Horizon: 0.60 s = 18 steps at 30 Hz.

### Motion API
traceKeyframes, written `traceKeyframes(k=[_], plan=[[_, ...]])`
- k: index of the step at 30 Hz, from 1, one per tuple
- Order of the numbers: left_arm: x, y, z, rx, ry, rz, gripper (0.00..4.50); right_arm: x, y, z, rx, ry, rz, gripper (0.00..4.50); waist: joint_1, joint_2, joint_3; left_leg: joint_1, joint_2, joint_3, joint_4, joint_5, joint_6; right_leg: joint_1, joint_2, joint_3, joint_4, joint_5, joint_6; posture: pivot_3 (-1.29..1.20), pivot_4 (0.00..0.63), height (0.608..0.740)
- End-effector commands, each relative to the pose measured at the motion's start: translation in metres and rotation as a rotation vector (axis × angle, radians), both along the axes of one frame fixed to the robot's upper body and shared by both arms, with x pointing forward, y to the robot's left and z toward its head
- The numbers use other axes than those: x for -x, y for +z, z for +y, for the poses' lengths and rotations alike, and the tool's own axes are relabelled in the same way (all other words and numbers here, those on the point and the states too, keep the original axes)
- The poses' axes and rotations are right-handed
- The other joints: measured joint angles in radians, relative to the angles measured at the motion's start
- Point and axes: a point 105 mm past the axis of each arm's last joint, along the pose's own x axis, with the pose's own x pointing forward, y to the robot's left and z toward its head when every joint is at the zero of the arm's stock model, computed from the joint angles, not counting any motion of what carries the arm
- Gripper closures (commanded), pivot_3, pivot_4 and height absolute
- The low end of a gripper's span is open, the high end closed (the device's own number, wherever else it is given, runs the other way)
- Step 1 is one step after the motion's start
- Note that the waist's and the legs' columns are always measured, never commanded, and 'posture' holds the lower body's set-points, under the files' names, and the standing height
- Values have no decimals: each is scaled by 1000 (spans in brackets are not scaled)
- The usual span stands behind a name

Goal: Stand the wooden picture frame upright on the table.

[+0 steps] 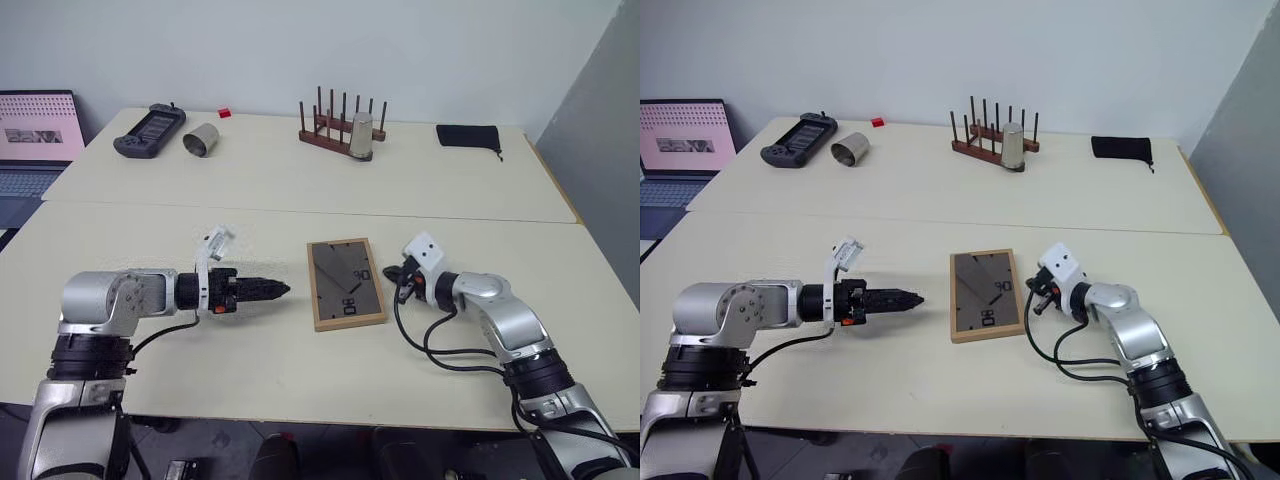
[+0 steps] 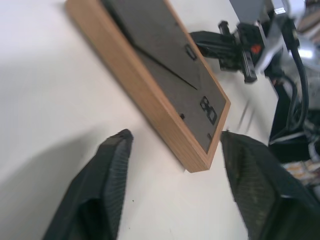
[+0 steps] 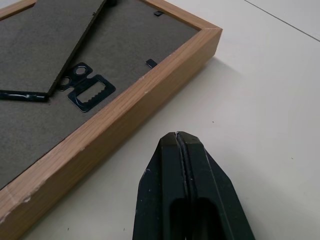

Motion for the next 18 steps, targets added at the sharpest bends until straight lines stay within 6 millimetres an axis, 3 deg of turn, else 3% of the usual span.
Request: traceKeyframes(k=[1, 4, 13, 18], plan=[[-3, 6, -1, 61, 15, 75, 571, -1, 11, 6, 9, 27, -62, 4500, 1, 0, 0, 0, 0, 0, 0, 0, 0, 0, 0, 0, 0, 0, 0, 0, 150, 740], [0, 3, -10, 85, -10, 138, 39, 3, 9, 9, 10, 38, -61, 4500, 0, 0, 0, 0, 0, 0, 0, 0, 0, 0, 0, -1, 1, 0, 0, 0, 150, 740], [5, -20, -45, 97, -66, 219, 39, 10, 11, 38, -43, 68, -47, 4500, 1, 1, -1, 0, 0, 0, 0, 0, -1, 0, 0, -1, 1, 0, 0, 0, 150, 740], [1, -27, -52, 118, -42, 211, 39, 12, 18, 51, -99, 67, -38, 4500, 6, 1, -1, 0, 0, 0, 0, 0, -1, 1, -1, -1, 2, 0, 0, 0, 150, 740]])
